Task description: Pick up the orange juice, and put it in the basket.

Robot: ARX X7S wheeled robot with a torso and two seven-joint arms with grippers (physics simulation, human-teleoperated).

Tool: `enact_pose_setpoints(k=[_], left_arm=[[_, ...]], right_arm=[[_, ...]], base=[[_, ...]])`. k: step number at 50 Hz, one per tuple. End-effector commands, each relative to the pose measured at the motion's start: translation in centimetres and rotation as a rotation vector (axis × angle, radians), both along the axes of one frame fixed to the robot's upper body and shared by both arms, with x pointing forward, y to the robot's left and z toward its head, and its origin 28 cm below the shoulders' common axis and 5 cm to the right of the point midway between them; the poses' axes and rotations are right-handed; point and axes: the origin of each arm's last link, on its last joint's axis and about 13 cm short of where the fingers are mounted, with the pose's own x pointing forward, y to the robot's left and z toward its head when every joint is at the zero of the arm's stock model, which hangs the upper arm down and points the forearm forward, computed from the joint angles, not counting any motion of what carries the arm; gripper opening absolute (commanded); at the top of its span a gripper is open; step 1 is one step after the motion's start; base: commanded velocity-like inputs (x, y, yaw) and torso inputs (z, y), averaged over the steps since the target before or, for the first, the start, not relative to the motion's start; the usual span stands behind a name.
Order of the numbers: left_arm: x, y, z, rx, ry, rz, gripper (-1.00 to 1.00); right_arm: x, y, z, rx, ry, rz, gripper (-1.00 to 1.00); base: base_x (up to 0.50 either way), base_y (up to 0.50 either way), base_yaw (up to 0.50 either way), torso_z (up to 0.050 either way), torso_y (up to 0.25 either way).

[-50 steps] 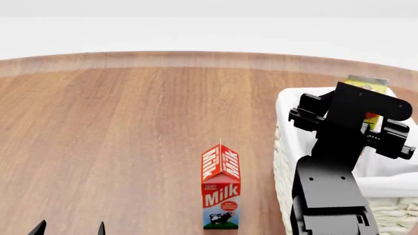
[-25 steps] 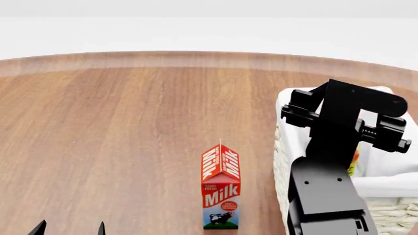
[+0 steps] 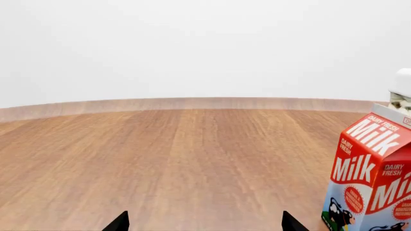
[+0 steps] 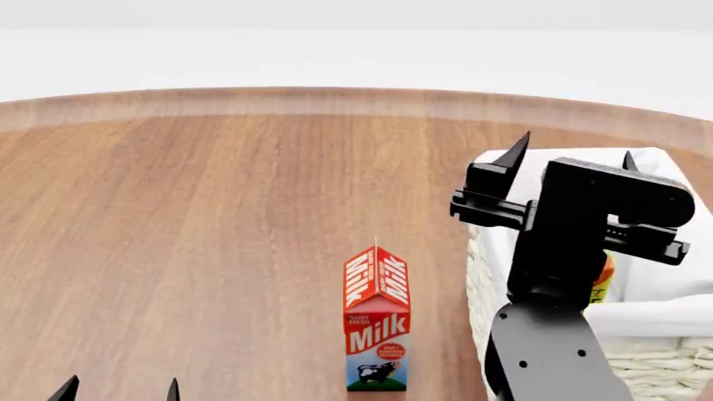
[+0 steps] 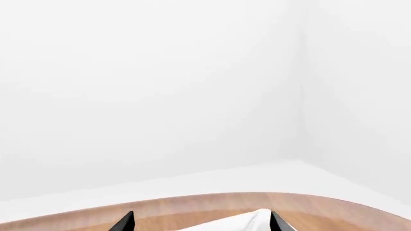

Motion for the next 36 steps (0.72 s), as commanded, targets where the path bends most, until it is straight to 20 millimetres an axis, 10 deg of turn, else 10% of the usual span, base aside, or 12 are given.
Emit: enact_pose_setpoints(k=[1,36], left_arm=[[0.0,0.0,0.0,0.000,0.000,0.000,1.00],[0.0,0.0,0.0,0.000,0.000,0.000,1.00]], right_arm=[[-1.0,0.1,0.2,0.001,-0.042,0.048,1.00],[-5.1,0.6,3.0,-0.007,-0.177,0.145,1.00]], base=[[0.00,0.00,0.00,0.000,0.000],[0.00,0.00,0.00,0.000,0.000]])
